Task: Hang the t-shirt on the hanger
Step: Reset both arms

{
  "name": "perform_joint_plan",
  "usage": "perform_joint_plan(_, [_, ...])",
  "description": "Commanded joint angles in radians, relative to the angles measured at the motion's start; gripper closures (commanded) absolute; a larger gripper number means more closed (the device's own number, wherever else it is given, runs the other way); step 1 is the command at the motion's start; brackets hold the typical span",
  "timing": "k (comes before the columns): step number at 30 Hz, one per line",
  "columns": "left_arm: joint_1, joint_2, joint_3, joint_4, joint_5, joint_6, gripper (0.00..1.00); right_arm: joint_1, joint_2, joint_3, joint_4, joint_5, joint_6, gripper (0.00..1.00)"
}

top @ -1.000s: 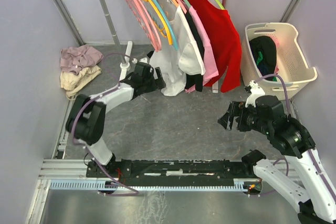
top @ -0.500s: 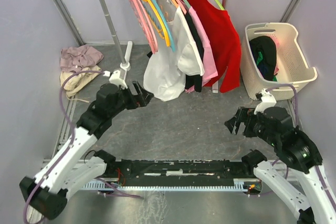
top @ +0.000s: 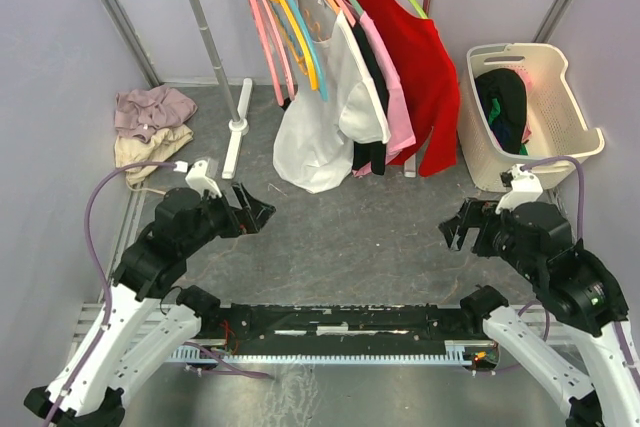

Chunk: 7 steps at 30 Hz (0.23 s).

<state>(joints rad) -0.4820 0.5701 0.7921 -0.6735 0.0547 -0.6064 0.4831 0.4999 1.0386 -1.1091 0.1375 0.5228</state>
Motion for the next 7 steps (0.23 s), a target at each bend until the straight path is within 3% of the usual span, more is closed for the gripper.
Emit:
perform_joint_plan(1, [0.0,-0.022,0.057,-0.041,0.026,-0.003,0.01,-0.002,0.02,0.061,0.002,0.039,-0.026,0.01])
perform_joint_plan(7, [0.0,-0.008,0.083,-0.066,0.022,0.002,0.01,-0.001,0.034,0.073,-0.023,0.054,-0.024,0.01])
